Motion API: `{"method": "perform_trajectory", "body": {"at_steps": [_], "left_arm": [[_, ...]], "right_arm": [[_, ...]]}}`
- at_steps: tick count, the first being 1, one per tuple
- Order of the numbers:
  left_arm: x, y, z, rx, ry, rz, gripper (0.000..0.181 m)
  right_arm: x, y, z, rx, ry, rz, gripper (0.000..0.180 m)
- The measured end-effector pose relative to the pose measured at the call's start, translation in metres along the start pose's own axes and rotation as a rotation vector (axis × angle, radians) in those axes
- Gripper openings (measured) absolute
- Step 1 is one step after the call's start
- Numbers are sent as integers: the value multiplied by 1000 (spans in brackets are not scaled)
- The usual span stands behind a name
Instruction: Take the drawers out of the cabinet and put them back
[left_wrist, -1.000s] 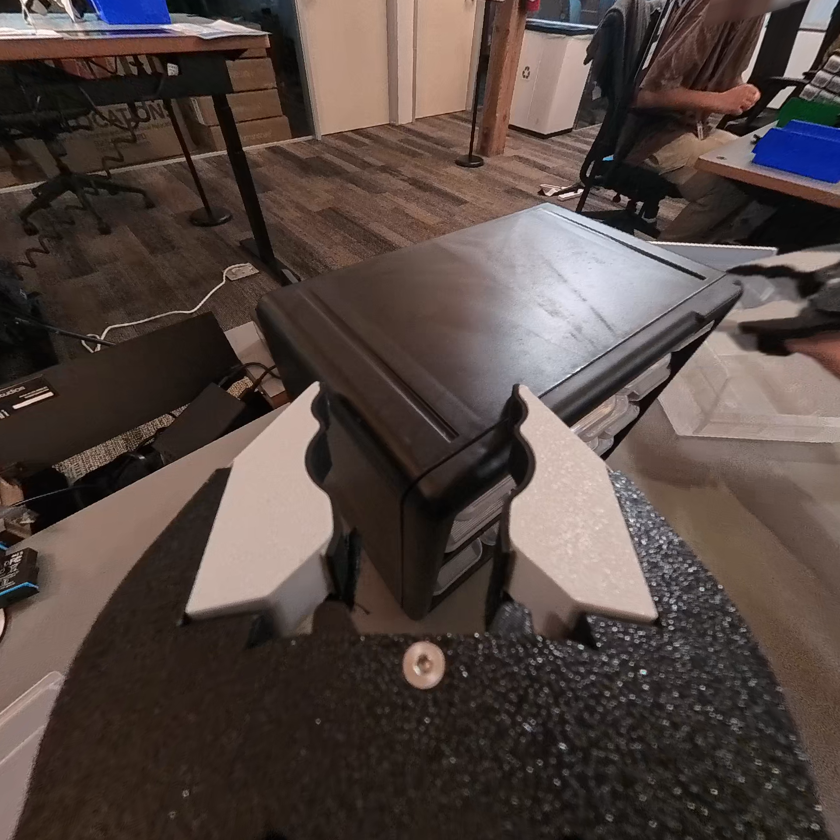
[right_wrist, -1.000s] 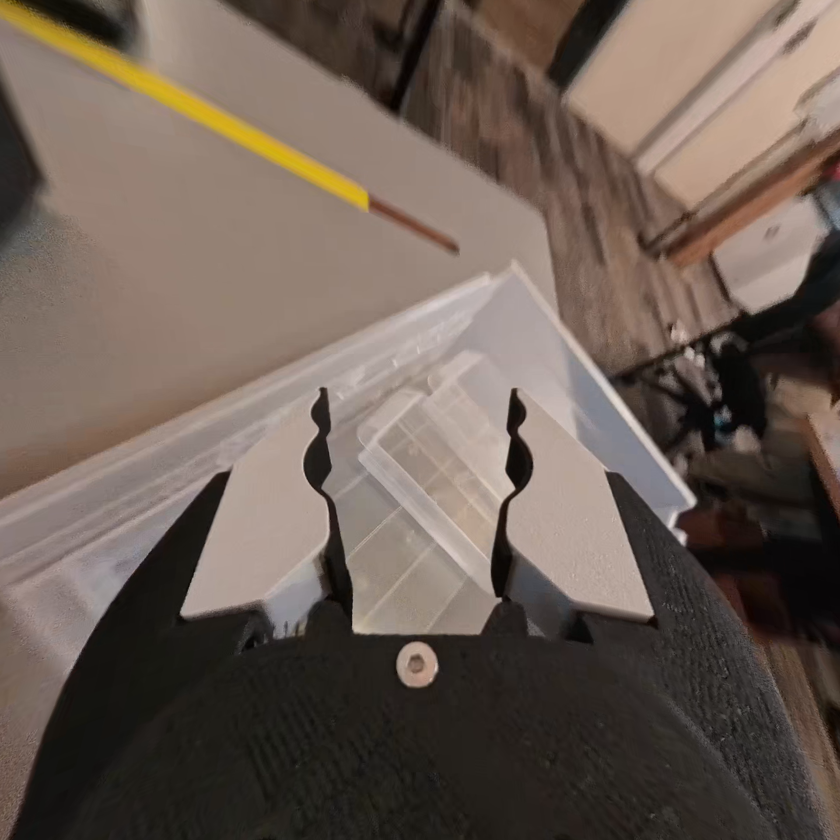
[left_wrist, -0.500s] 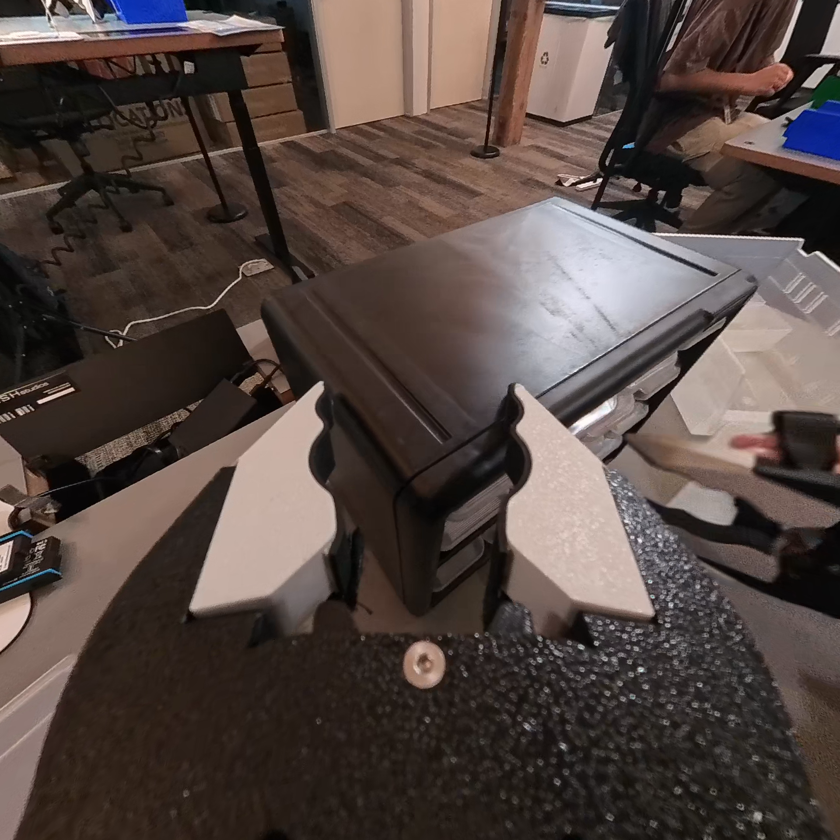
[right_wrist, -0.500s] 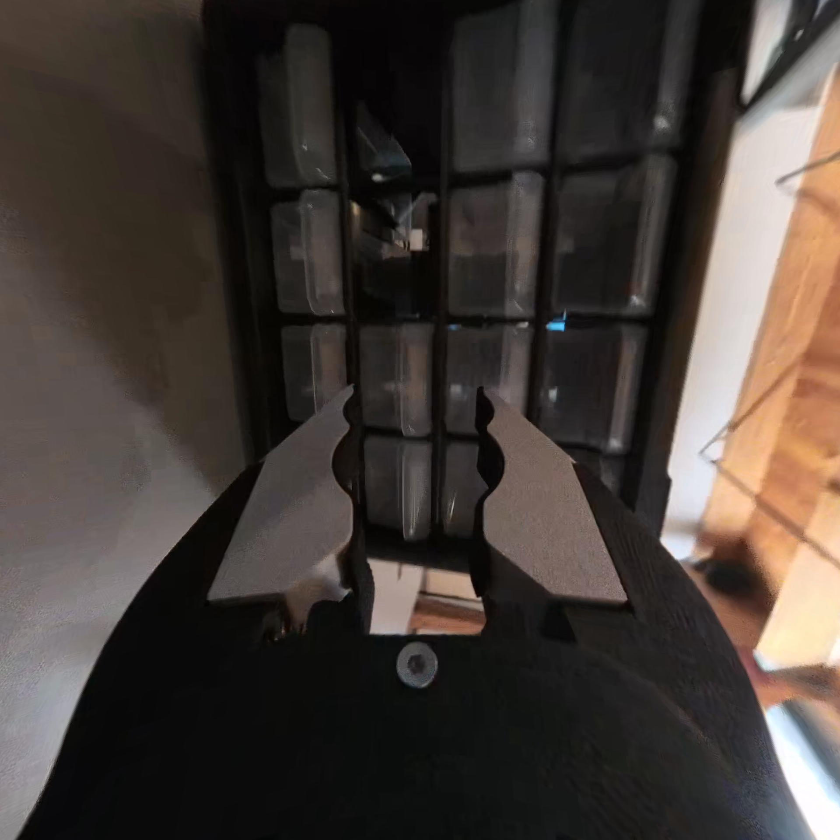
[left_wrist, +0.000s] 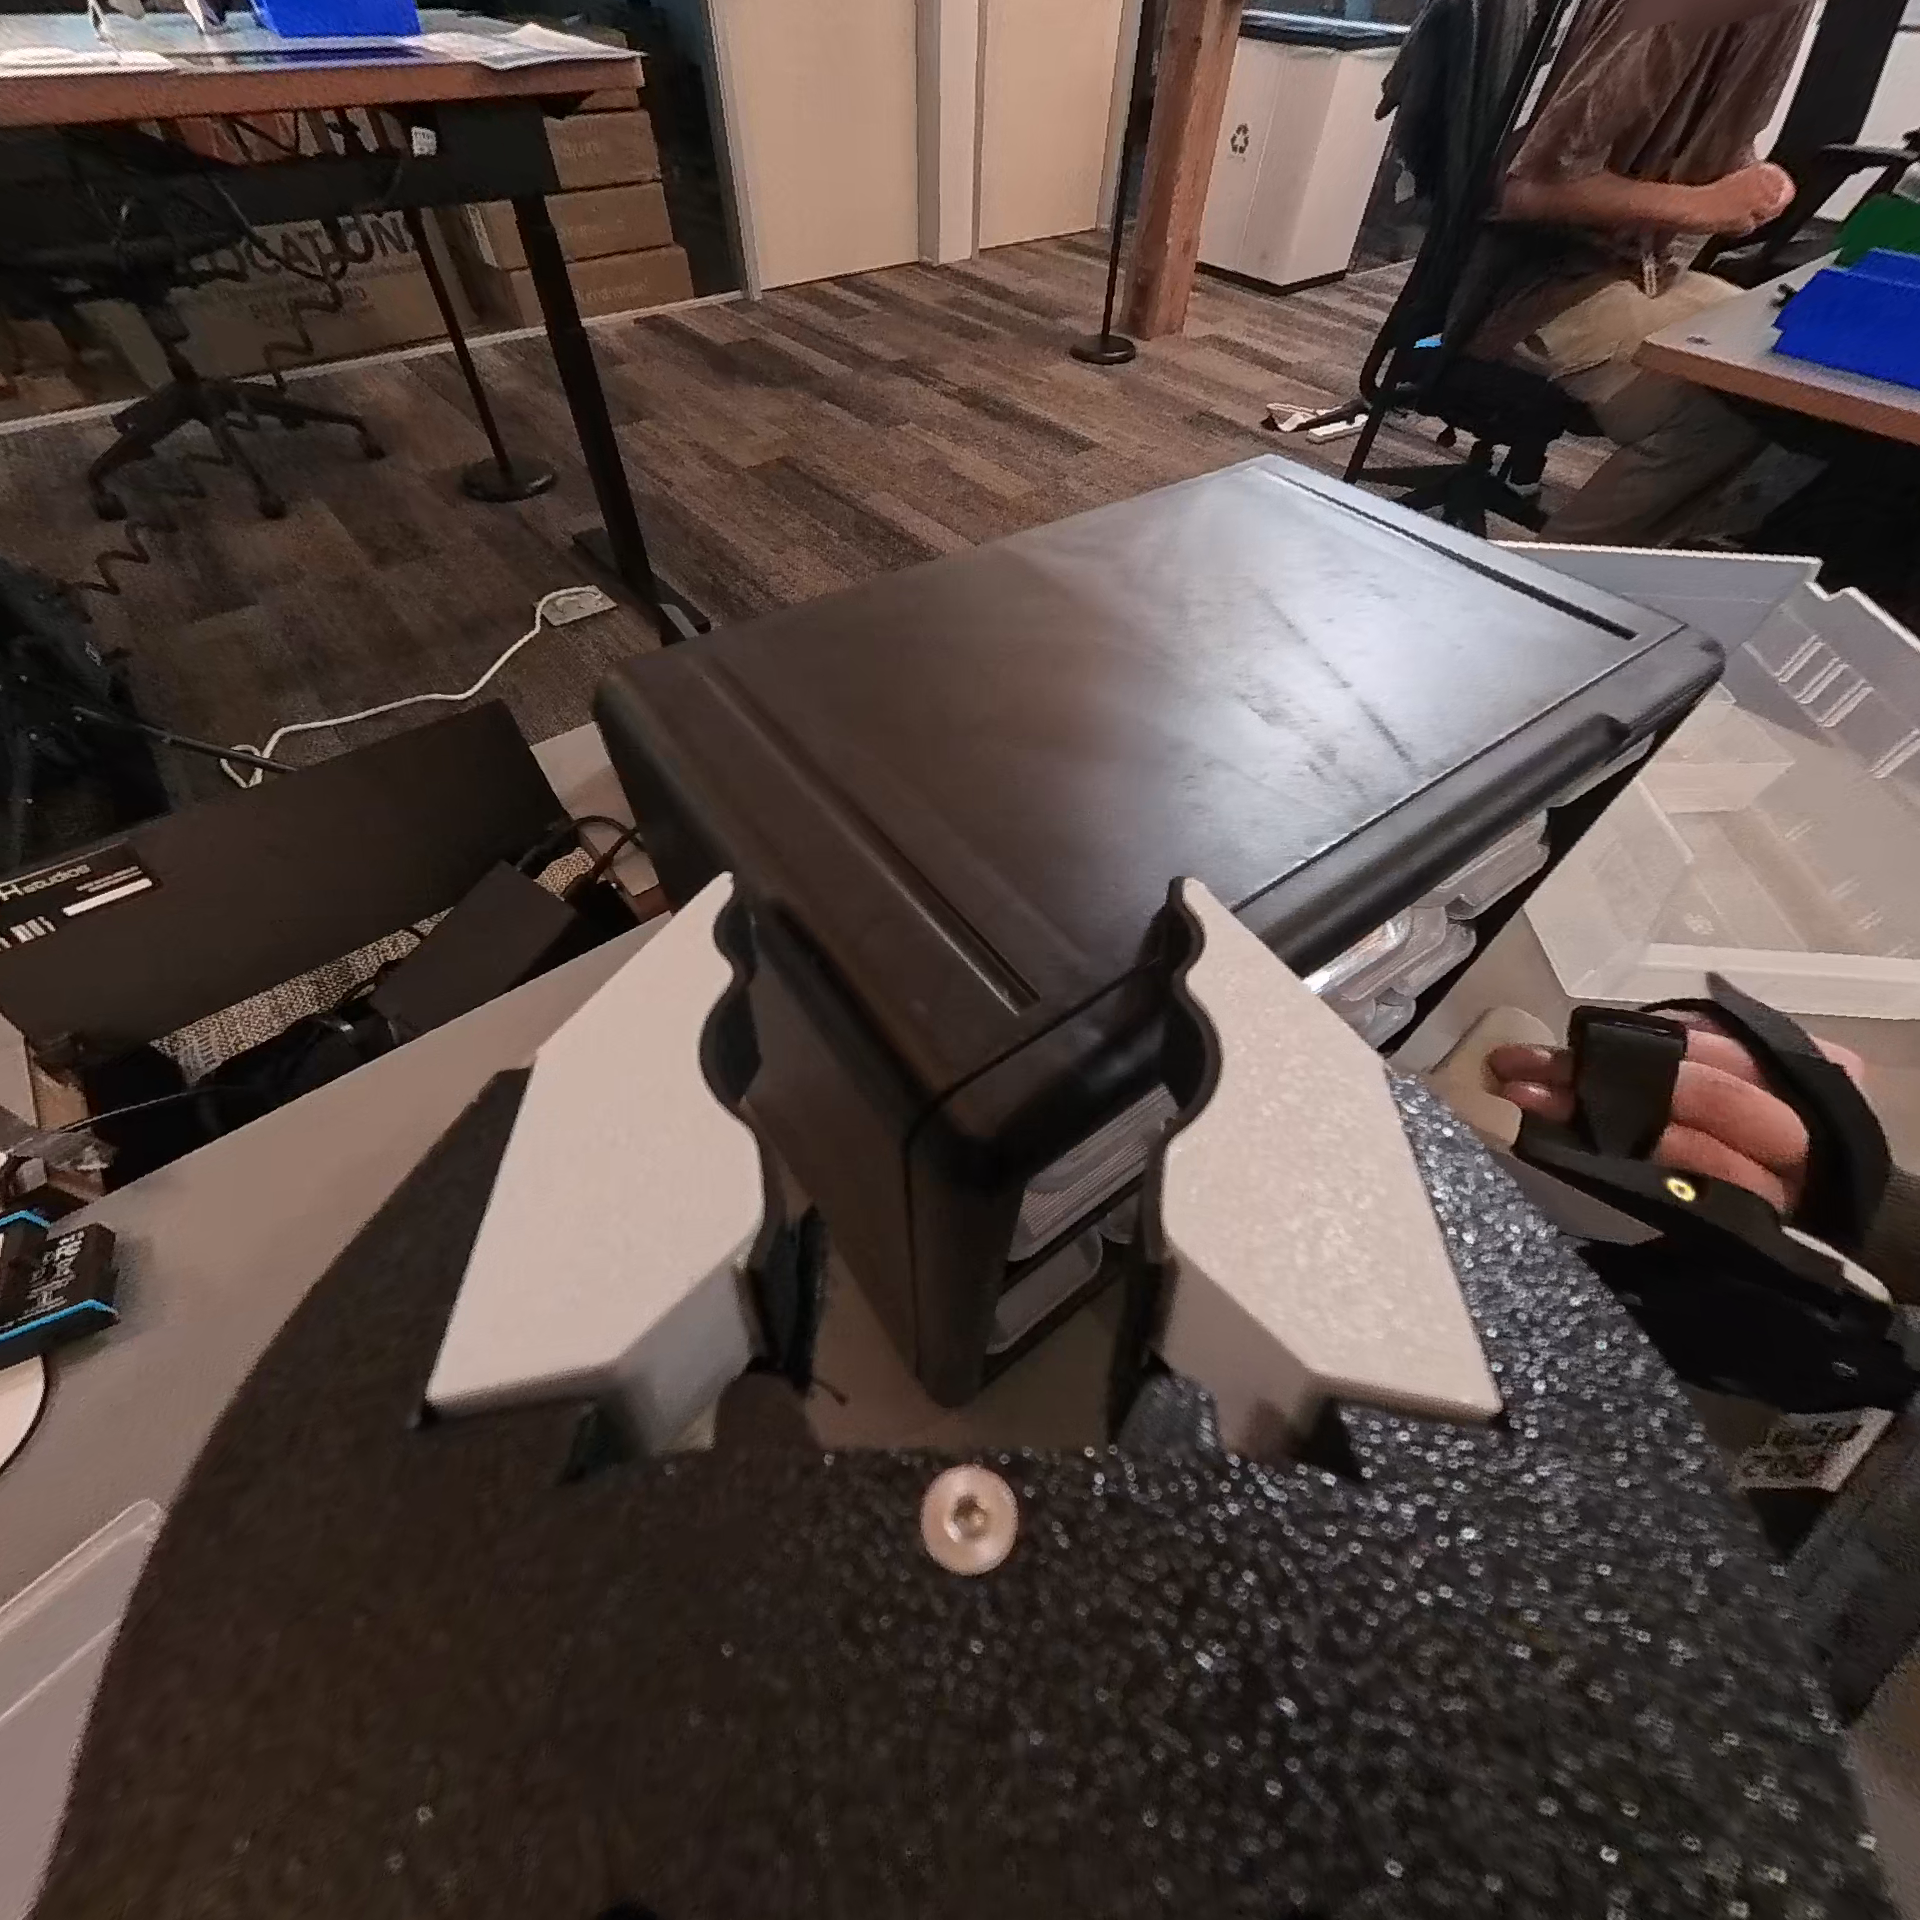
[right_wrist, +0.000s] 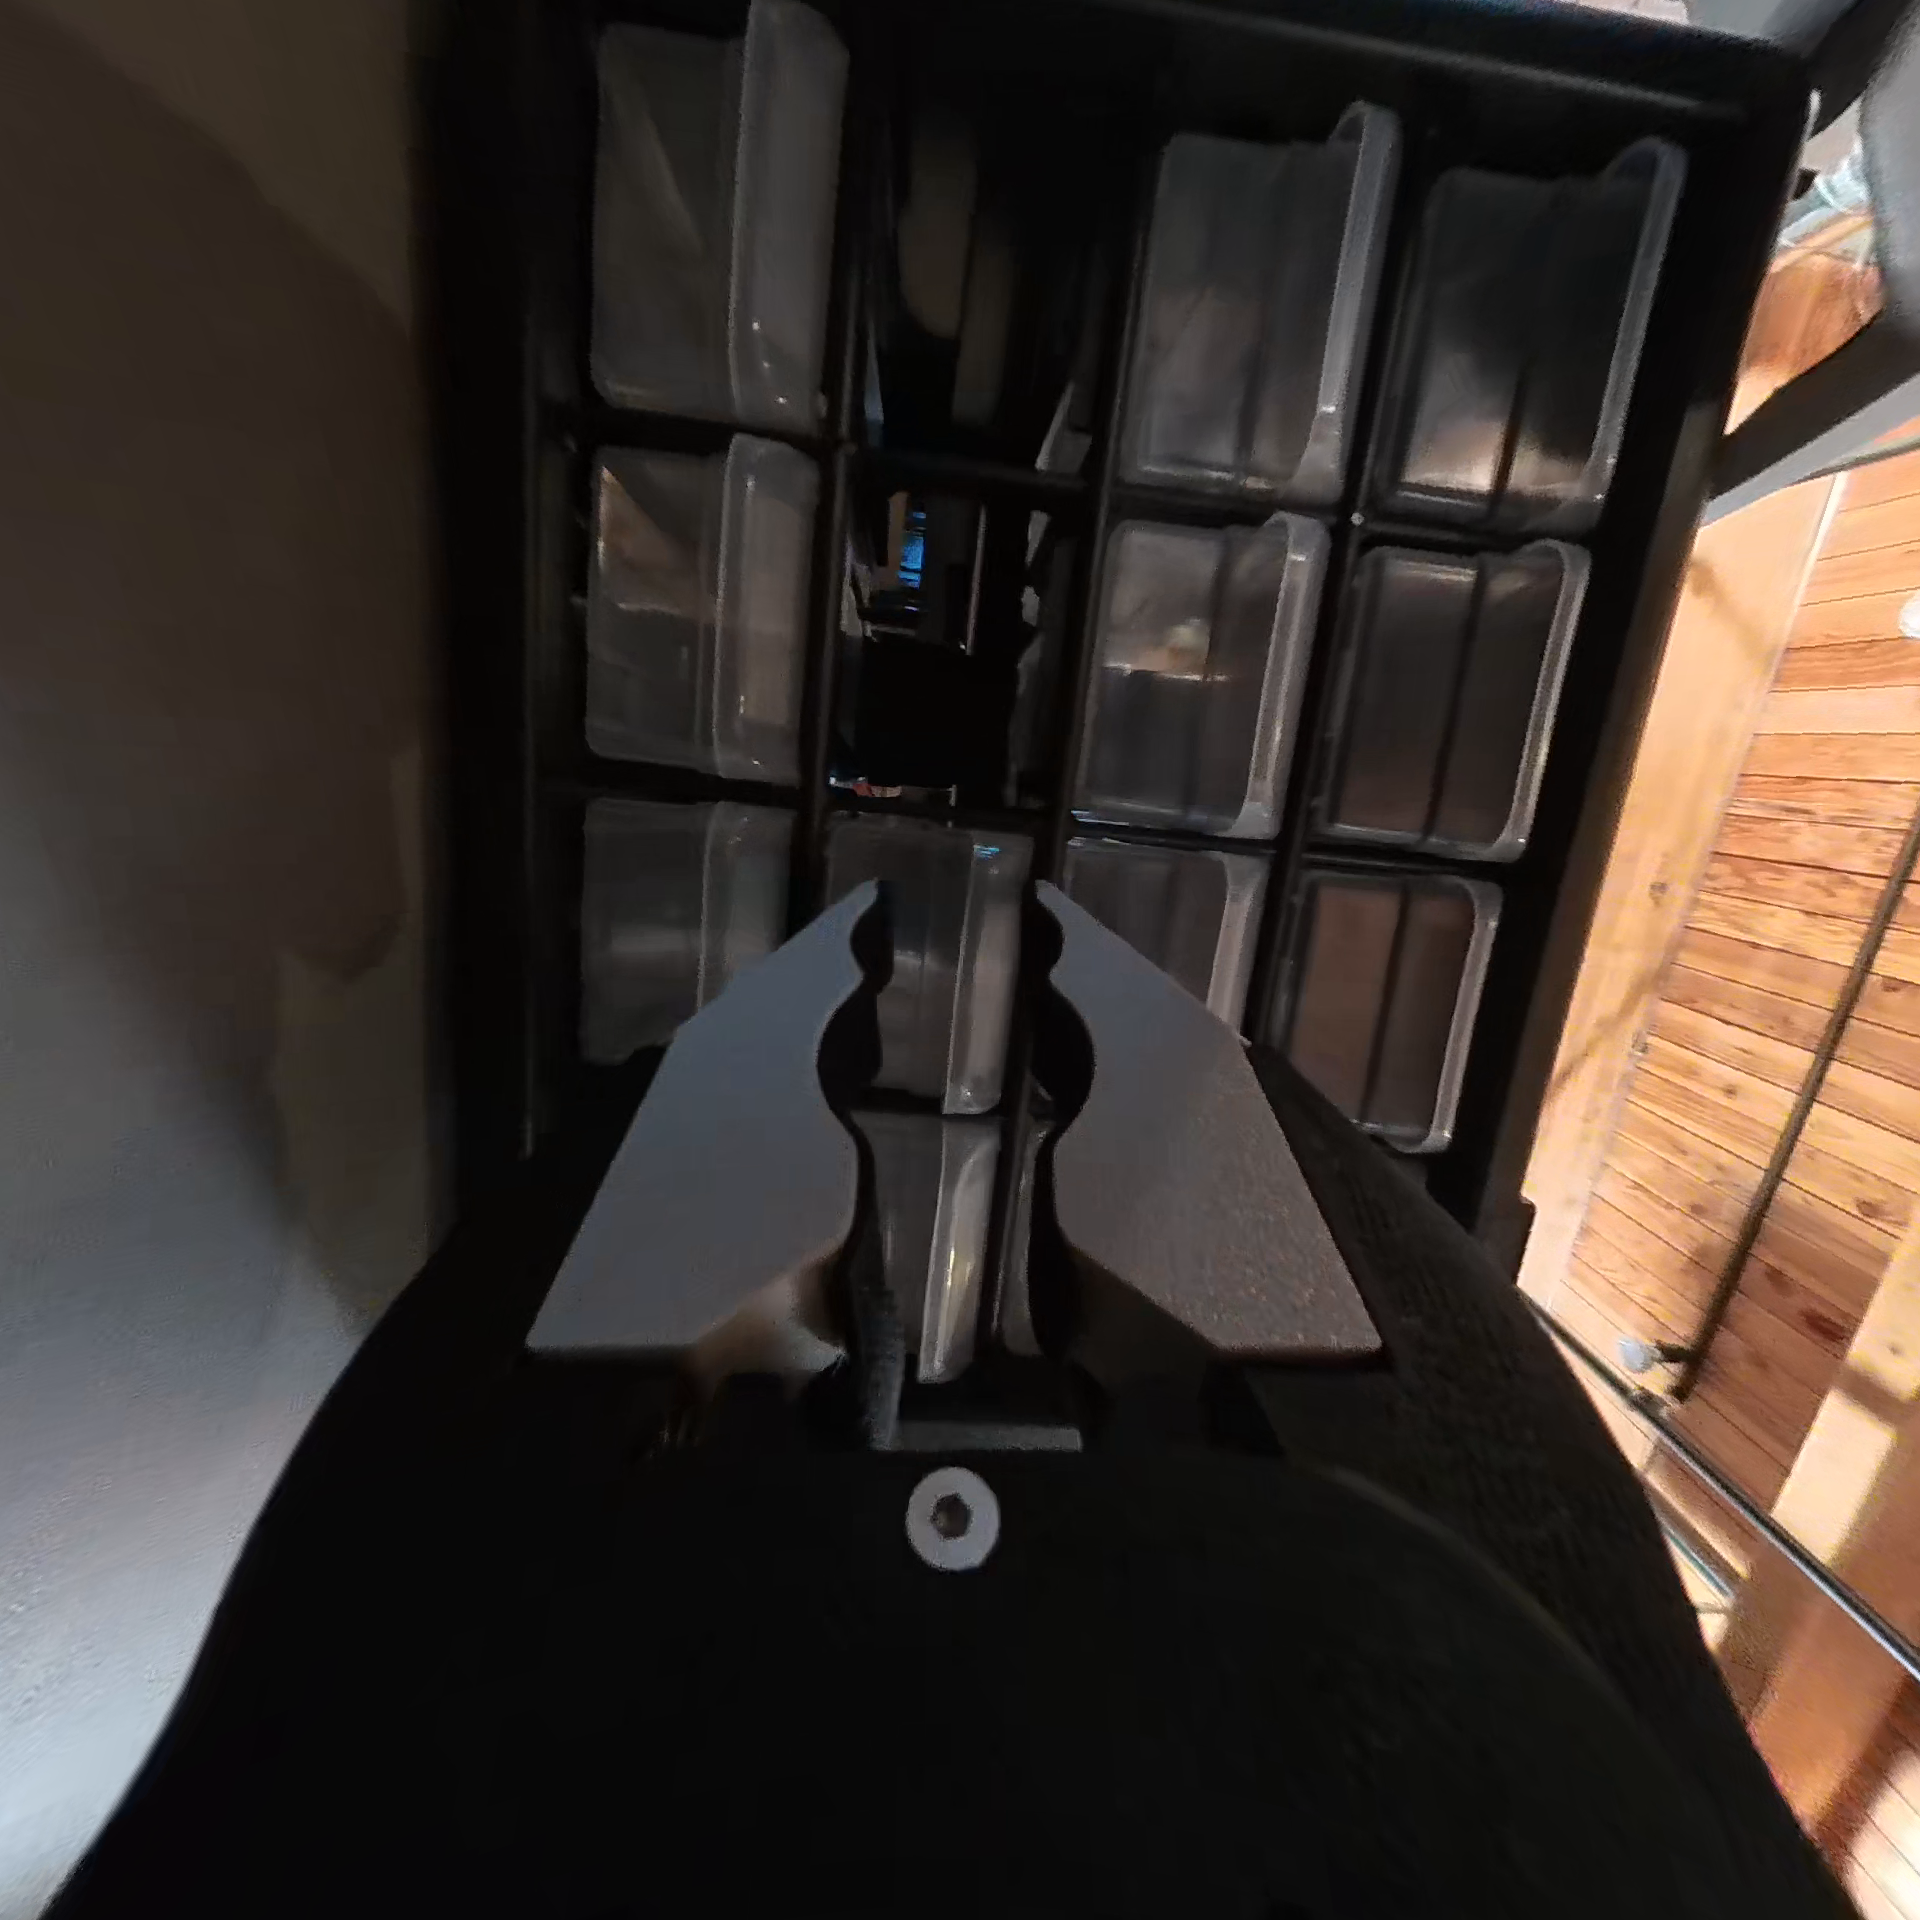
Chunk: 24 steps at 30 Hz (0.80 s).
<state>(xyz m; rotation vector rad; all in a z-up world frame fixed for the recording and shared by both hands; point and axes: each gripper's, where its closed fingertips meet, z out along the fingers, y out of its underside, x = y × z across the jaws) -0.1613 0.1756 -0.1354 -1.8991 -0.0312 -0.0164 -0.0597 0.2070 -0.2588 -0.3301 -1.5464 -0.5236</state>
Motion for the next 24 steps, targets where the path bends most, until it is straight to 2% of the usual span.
{"method": "perform_trajectory", "body": {"at_steps": [3, 11, 18, 20, 22, 23, 24], "left_arm": [[0, 0, 0, 0, 1, 0, 77], [0, 0, 0, 0, 2, 1, 76], [1, 0, 1, 2, 9, -3, 76], [1, 0, 1, 2, 11, -6, 76], [1, 0, 1, 3, 12, -6, 76], [1, 0, 2, 3, 11, -6, 76], [1, 0, 2, 3, 11, -6, 76]], "right_arm": [[7, 1, -2, 1, 20, 18, 8], [8, -3, -15, 10, 24, 22, 8], [11, -21, -59, 92, 12, -36, 9], [9, -28, -71, 178, 2, -22, 46], [2, -21, -69, 181, -45, 33, 86], [-3, -13, -64, 148, -72, 50, 96], [-7, -4, -58, 113, -95, 57, 96]]}}
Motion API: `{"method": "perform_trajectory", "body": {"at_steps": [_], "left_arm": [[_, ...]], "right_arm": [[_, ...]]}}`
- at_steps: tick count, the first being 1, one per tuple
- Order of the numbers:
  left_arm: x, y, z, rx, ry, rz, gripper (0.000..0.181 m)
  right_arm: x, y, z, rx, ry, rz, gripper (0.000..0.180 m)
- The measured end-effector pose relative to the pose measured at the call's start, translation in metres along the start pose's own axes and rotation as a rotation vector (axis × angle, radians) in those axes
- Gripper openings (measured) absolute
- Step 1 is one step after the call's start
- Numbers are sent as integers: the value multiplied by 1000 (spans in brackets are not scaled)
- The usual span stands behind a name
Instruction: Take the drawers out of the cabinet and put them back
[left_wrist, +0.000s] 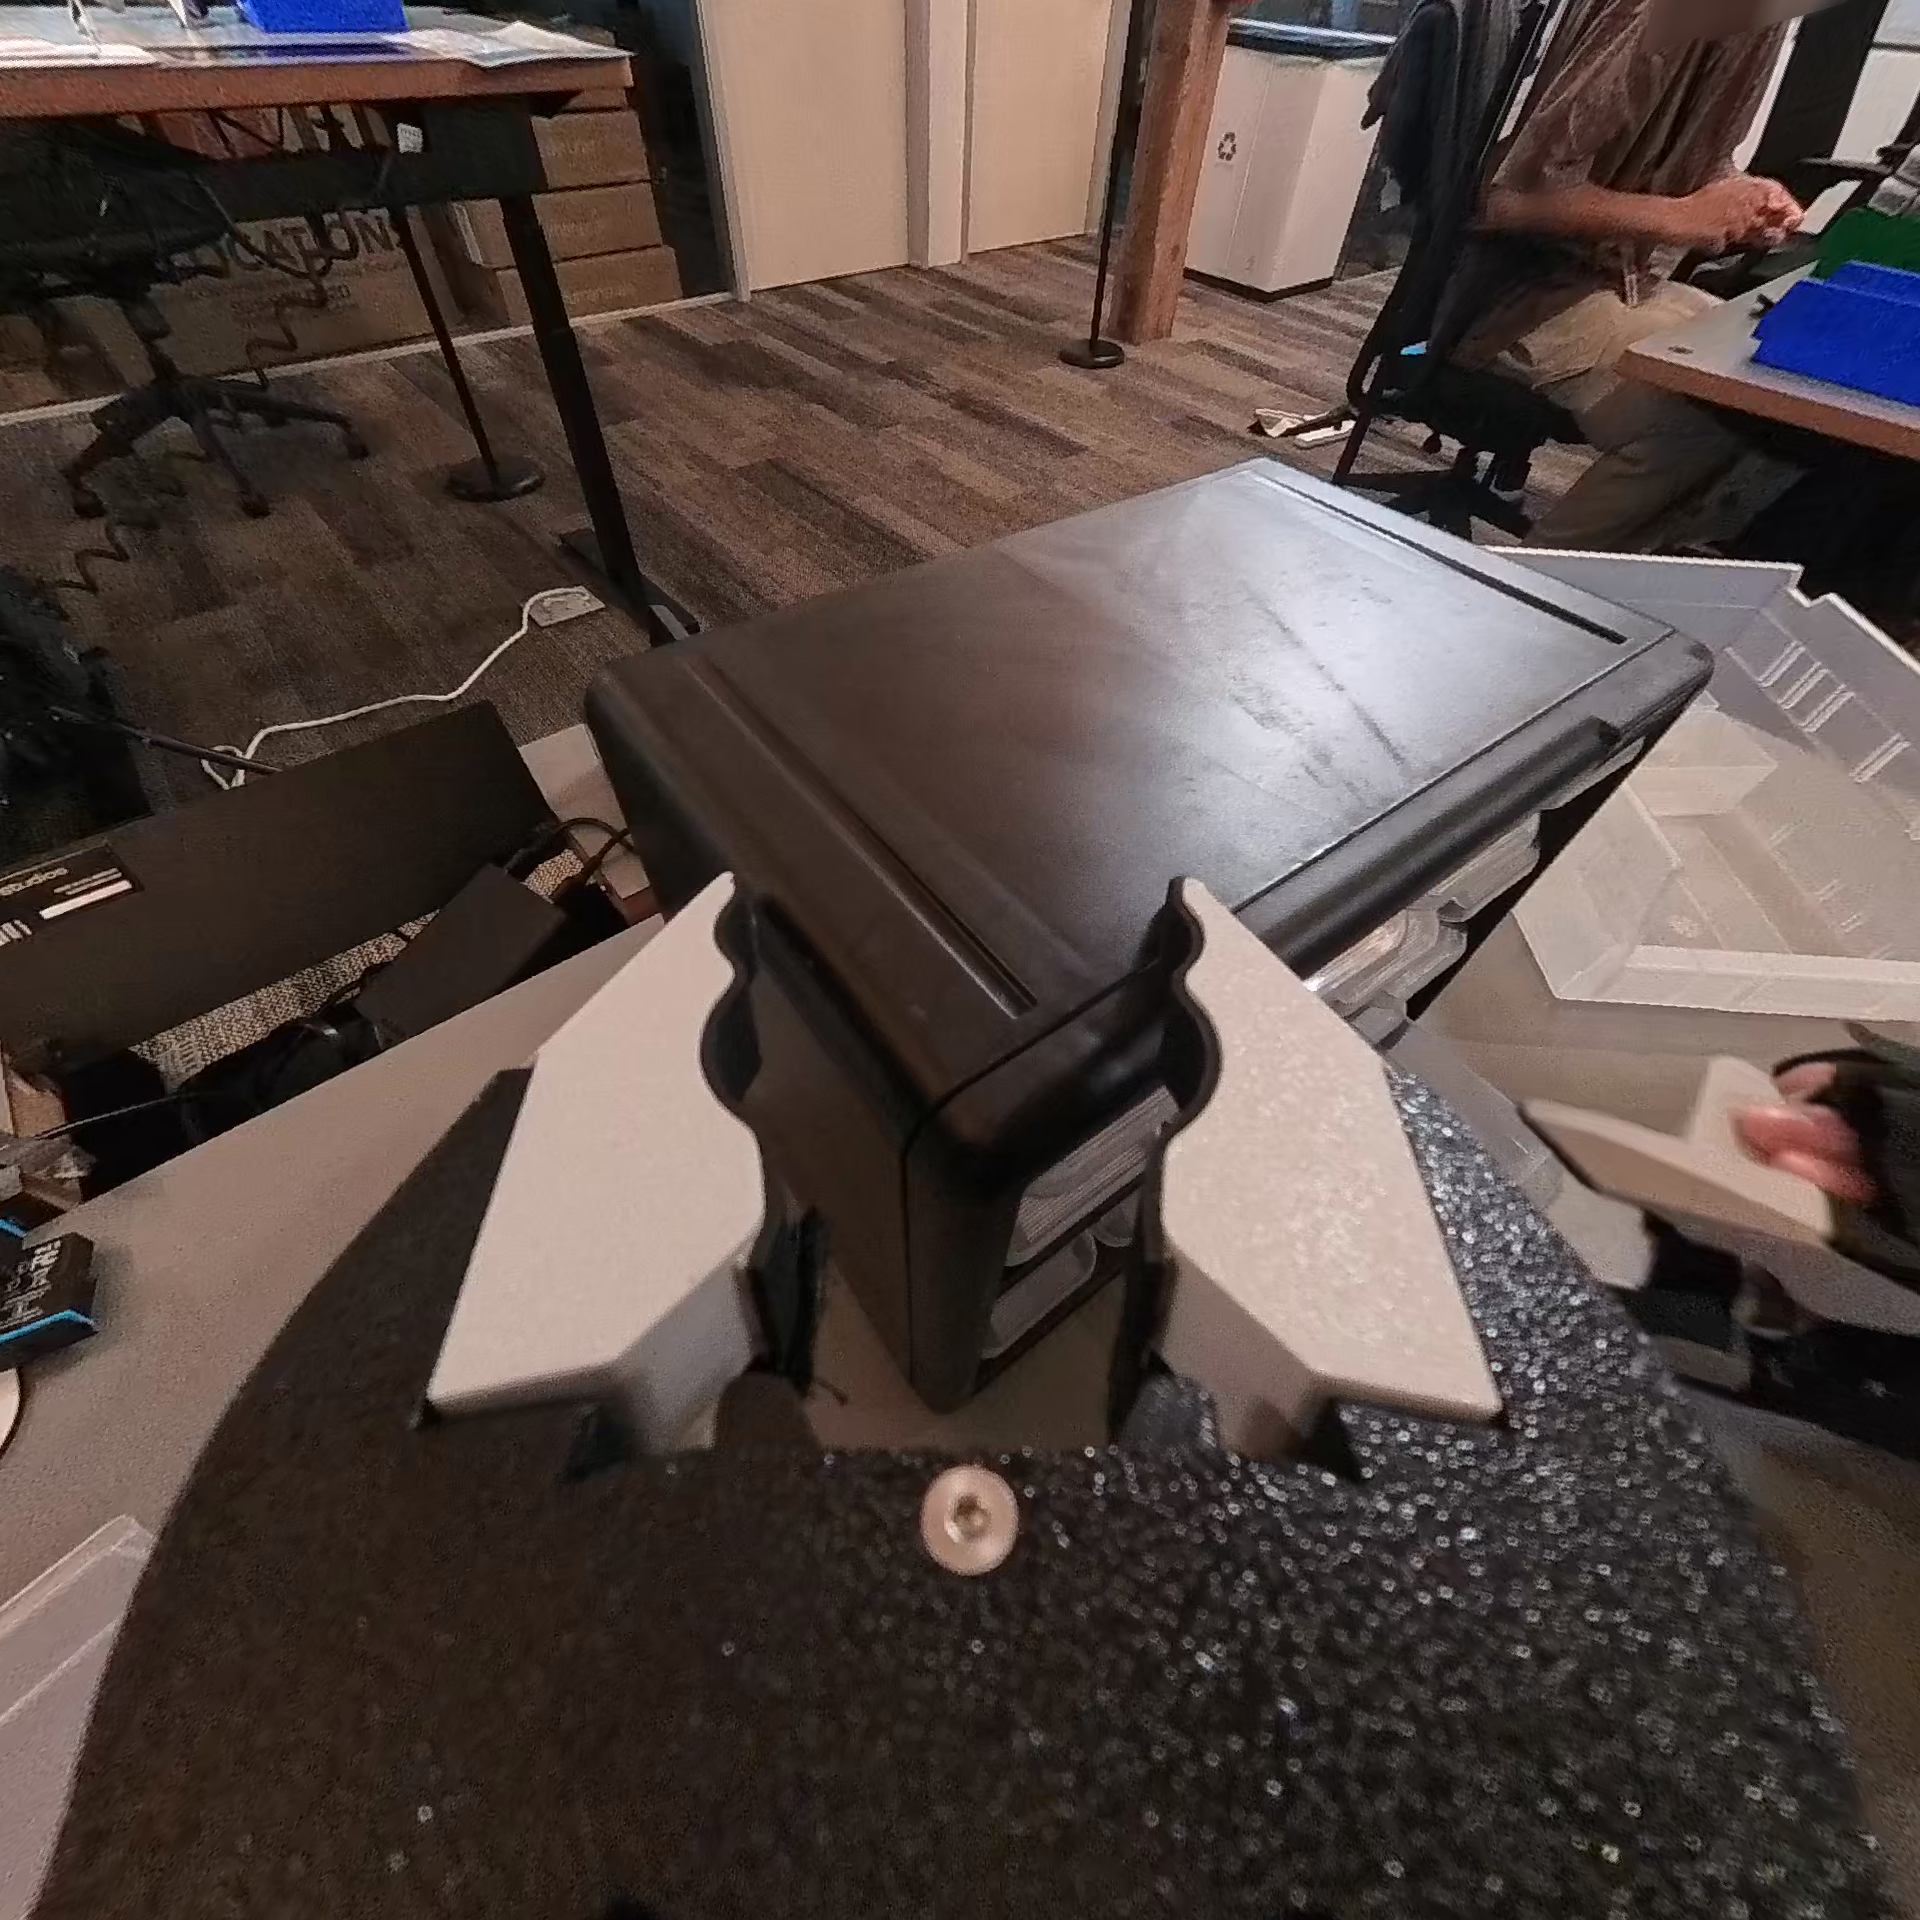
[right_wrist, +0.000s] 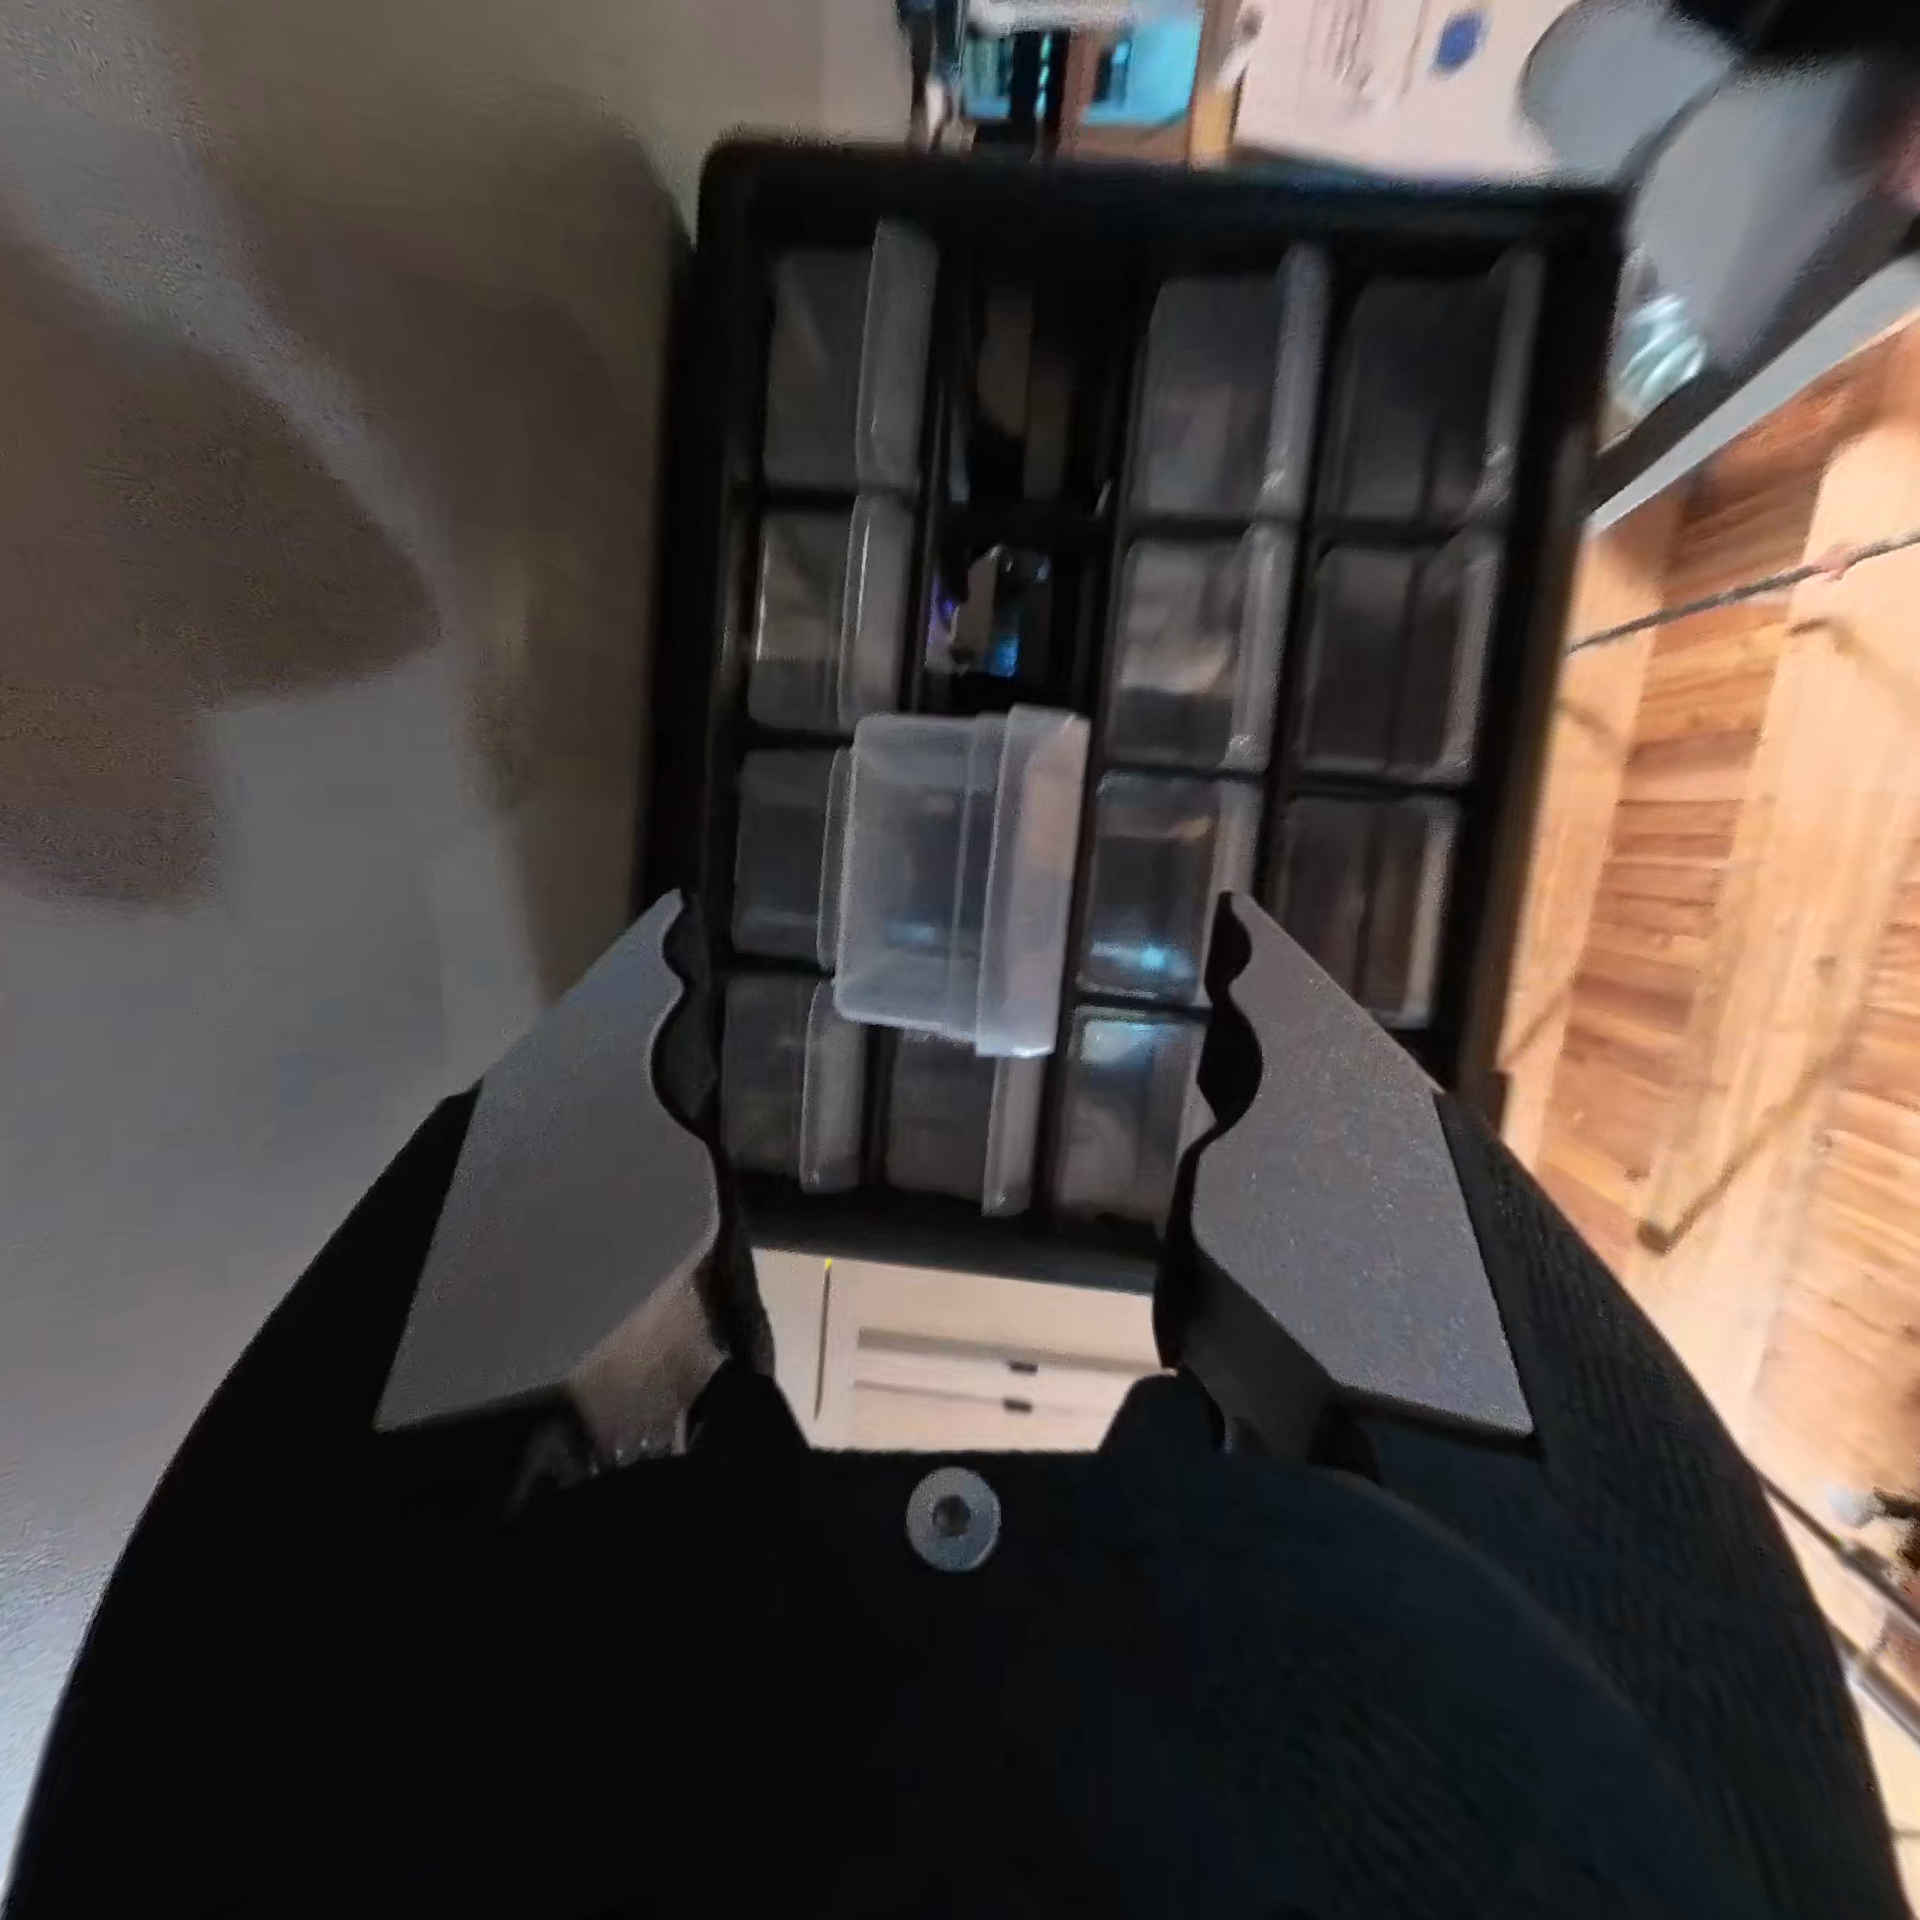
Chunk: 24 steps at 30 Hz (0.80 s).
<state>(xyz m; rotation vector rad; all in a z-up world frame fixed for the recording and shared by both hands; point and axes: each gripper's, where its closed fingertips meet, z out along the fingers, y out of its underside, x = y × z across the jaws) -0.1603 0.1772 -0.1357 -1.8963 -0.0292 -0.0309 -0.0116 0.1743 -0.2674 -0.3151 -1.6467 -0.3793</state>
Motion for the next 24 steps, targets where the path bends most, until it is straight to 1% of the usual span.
{"method": "perform_trajectory", "body": {"at_steps": [1, 2, 4, 5, 7, 14, 17, 21, 24], "left_arm": [[0, 0, 0, 0, 0, 0, 76], [0, 0, 1, 0, 0, 0, 76], [1, 0, 1, 1, 0, 1, 76], [1, 0, 1, 1, 0, 1, 76], [1, 0, 1, 1, 1, 2, 76], [1, 0, 1, 2, 9, -8, 77], [1, 0, 1, 3, 7, -6, 76], [1, 0, 1, 3, 7, -6, 76], [1, 0, 1, 3, 8, -8, 76]], "right_arm": [[-3, 7, 5, -26, -13, 5, 95], [-5, 13, 9, -48, -16, 6, 90], [-7, 18, 14, -84, -20, -19, 71], [-9, 15, 13, -82, -26, -37, 54], [-6, 8, 8, -73, -17, -46, 44], [-1, -25, -36, 50, -139, 115, 42], [9, -34, -58, 83, -208, 227, 42], [49, -34, -87, 114, -222, 456, 42], [88, -17, -107, 83, -210, 707, 42]]}}
